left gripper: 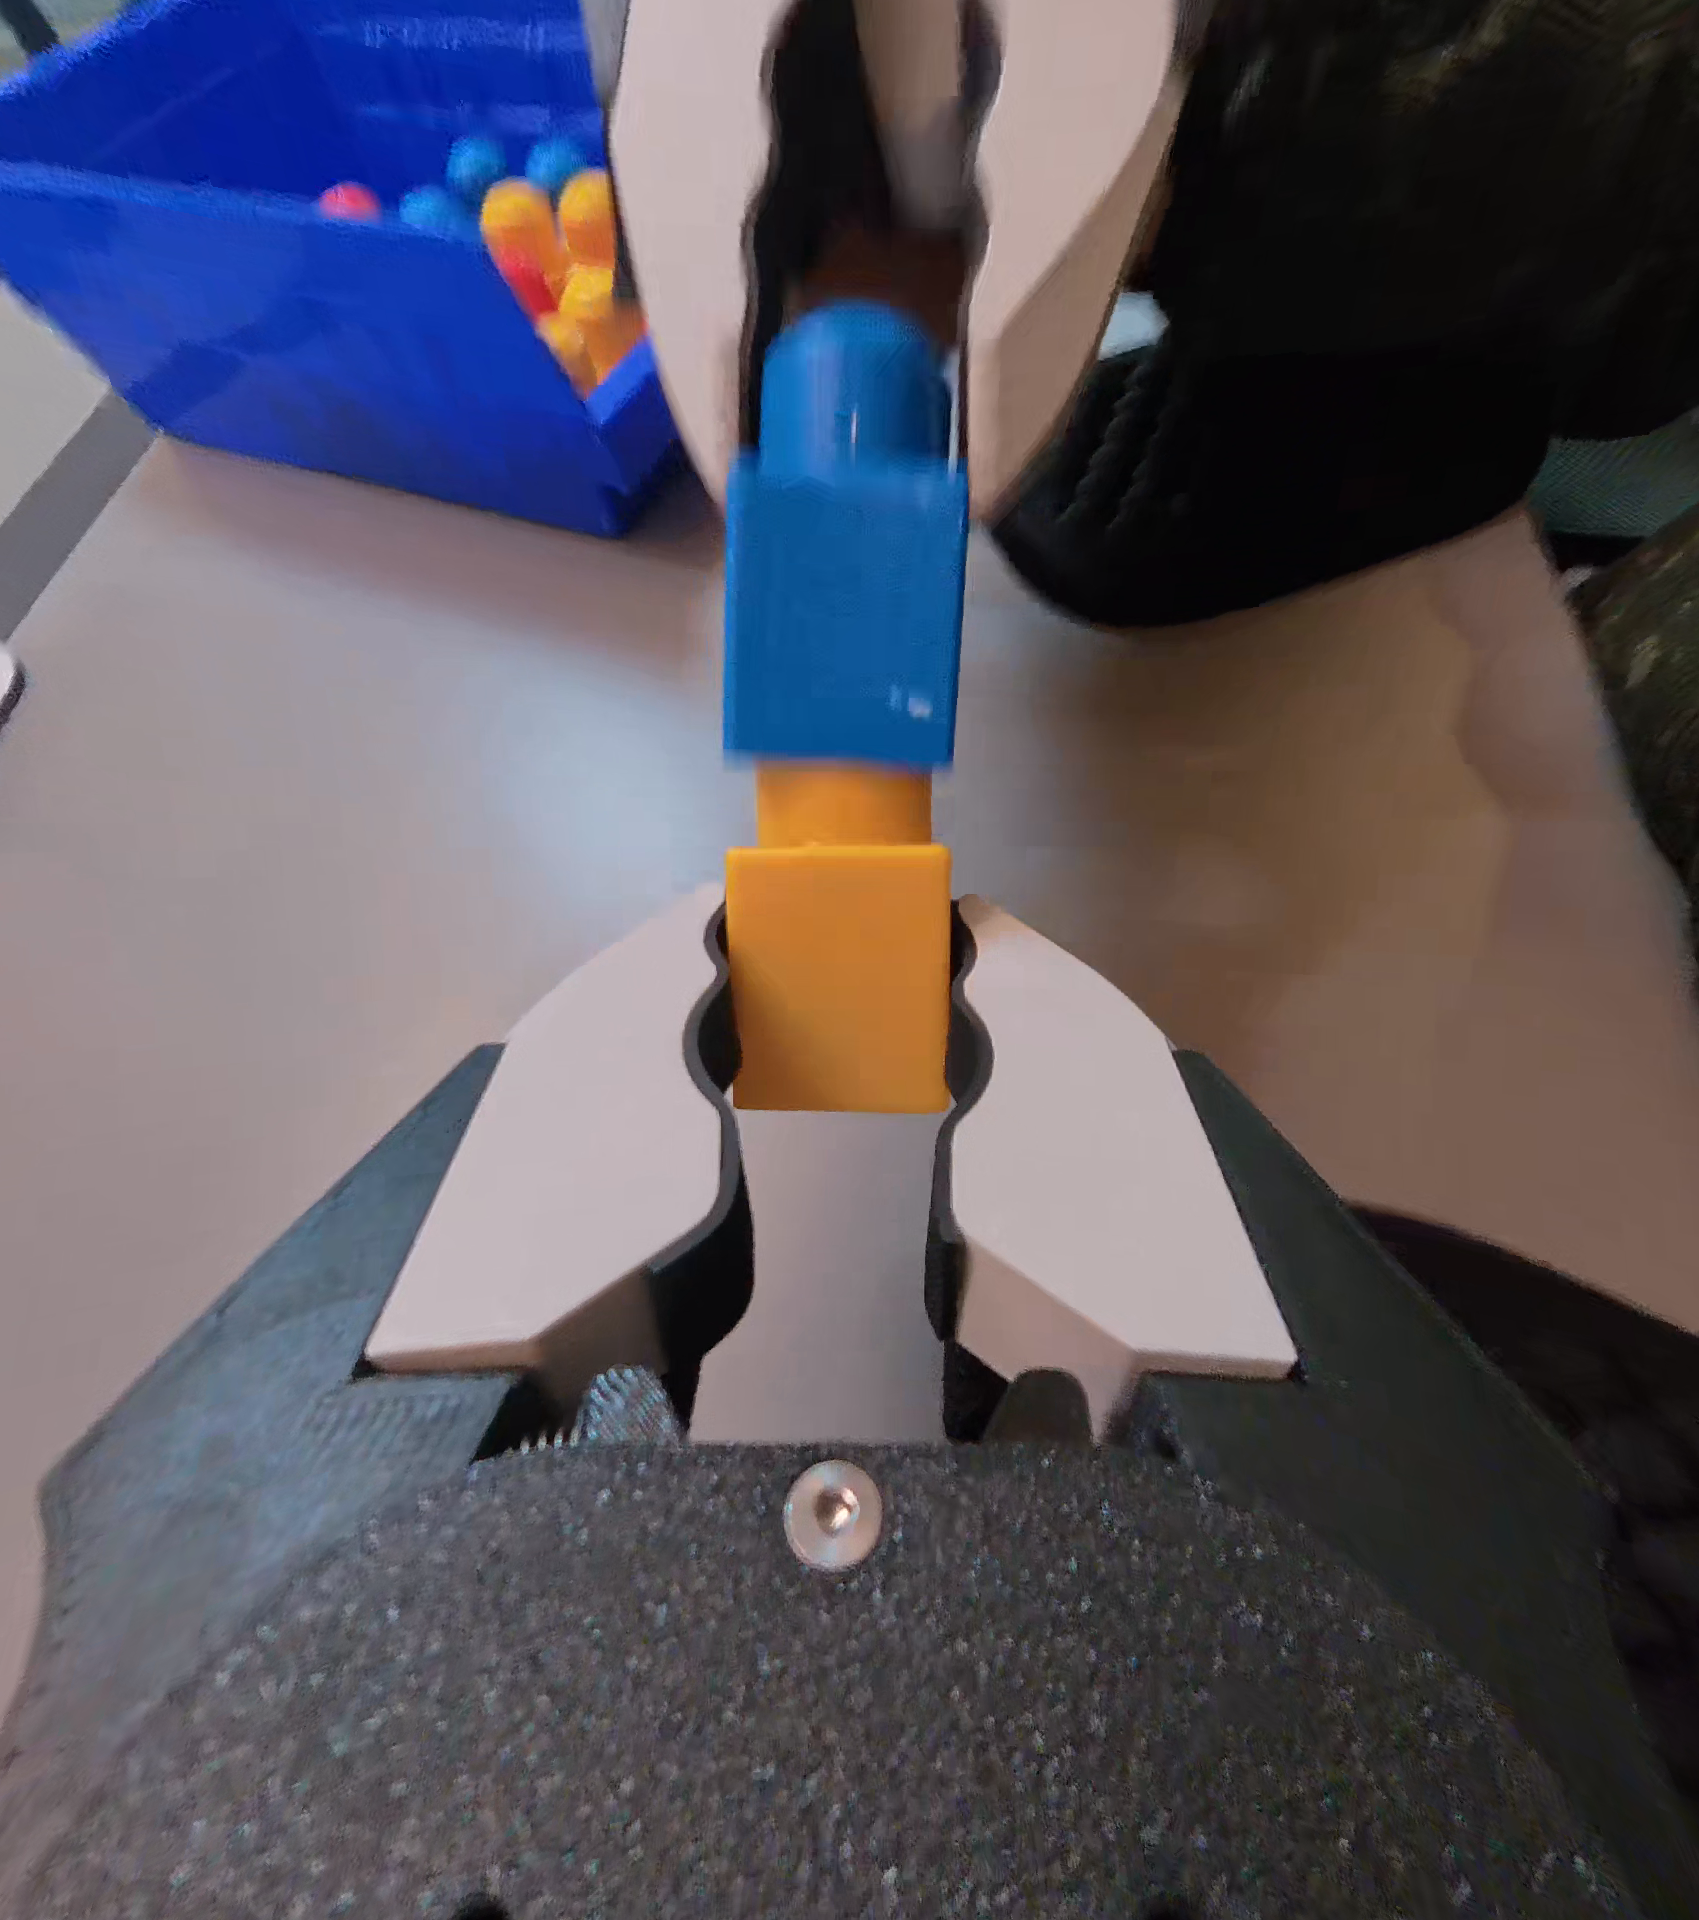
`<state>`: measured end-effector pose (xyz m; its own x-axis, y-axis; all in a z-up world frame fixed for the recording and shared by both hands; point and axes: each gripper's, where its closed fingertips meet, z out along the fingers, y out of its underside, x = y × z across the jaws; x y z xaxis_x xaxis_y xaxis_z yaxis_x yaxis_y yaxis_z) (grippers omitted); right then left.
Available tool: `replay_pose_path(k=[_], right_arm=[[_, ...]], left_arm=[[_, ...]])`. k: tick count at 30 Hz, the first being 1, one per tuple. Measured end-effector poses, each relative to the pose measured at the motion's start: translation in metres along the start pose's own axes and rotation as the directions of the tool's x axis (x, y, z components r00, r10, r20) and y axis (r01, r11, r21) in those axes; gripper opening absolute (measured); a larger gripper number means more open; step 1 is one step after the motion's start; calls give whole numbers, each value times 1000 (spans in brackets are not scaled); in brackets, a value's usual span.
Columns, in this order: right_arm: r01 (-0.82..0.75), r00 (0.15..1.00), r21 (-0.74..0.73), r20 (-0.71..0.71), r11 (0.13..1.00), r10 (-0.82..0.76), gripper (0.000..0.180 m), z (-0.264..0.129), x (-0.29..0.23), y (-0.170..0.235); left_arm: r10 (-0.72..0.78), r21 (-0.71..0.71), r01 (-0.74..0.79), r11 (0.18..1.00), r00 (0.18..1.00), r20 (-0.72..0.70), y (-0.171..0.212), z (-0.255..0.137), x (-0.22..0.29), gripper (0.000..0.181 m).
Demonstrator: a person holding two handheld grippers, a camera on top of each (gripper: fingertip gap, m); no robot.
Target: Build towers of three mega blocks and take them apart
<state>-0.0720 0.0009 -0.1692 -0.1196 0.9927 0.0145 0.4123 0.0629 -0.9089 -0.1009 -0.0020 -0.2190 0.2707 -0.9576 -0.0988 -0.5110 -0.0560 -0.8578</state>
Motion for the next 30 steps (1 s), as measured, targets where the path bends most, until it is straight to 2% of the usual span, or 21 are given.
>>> replay_pose_path(k=[1,3,5,6,9,11,12,13,17,21,26,30], right_arm=[[0,1000,6,-25,1000,0,30,-7,4,-3],[-15,995,69,-99,998,22,30,-35,20,-16],[-11,955,102,-295,995,40,30,-78,55,-27],[-7,907,77,-418,997,38,30,-104,77,-28],[-99,685,-149,-728,984,-41,31,-190,150,-6],[-237,578,-271,-811,933,-89,31,-236,193,19],[-301,545,-324,-830,897,-117,31,-254,212,34],[-376,546,-361,-830,853,-110,31,-265,228,52],[-597,569,-414,-822,687,-2,31,-272,272,122],[-727,549,-385,-823,569,145,31,-261,296,172],[-796,558,-391,-770,463,310,31,-232,298,199],[-791,588,-404,-709,459,390,31,-215,292,195]], left_arm=[[10,-38,-9,999,999,35,9,-3,-7,36],[-27,-27,29,999,998,62,15,-11,-18,36],[-80,15,79,997,993,89,12,-18,-29,36],[-96,41,92,995,990,102,9,-21,-34,36],[-120,108,107,988,985,120,0,-24,-38,36],[-111,119,96,988,986,122,-3,-23,-37,36],[-103,120,88,989,987,126,-4,-22,-36,36],[-97,122,82,989,987,126,-5,-21,-35,36],[-88,118,75,990,989,116,-4,-17,-31,36],[-92,112,81,990,991,98,-2,-13,-29,36],[-88,109,79,991,993,76,-1,-11,-25,36],[-81,107,73,992,995,66,-2,-10,-22,36]])
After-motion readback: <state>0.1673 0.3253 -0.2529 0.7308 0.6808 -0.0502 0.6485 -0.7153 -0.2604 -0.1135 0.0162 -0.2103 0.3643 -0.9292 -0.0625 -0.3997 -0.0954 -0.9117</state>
